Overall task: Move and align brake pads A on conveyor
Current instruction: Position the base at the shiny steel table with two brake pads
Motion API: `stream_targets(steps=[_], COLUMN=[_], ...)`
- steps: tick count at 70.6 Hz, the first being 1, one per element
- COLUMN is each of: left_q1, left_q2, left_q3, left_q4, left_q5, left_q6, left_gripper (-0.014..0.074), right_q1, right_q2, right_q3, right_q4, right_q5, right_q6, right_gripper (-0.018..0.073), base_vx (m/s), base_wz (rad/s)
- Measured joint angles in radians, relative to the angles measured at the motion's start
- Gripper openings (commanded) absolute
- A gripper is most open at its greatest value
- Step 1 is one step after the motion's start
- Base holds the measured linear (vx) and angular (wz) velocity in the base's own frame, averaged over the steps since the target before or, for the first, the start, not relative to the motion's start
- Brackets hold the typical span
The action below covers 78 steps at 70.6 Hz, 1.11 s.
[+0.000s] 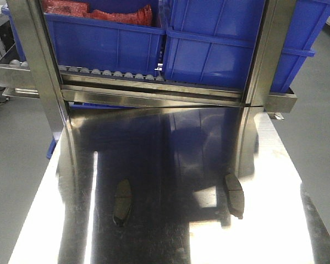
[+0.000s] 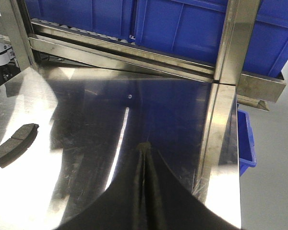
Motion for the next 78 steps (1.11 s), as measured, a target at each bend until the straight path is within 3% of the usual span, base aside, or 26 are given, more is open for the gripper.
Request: stream_targets(steps=[62, 71, 78], left_q1=[0.000, 0.000, 0.000], left_q2=[0.000, 0.000, 0.000], left_q3=[0.000, 0.000, 0.000], left_q4=[0.000, 0.000, 0.000], left_q5=[0.000, 0.000, -0.001], left_q6=[0.000, 0.000, 0.000], left_gripper=[-0.0003, 0.0050, 0.0166], right_q1=[0.000, 0.000, 0.000], right_q2=[0.000, 0.000, 0.000], right_q3=[0.000, 0.000, 0.000], right_q4=[0.000, 0.000, 0.000], right_q5=[0.000, 0.000, 0.000], right_q6=[0.000, 0.000, 0.000], right_gripper=[-0.0009, -0.0009, -0.0009], base_vx=[0.00, 0.00, 0.00], base_wz=[0.00, 0.00, 0.00])
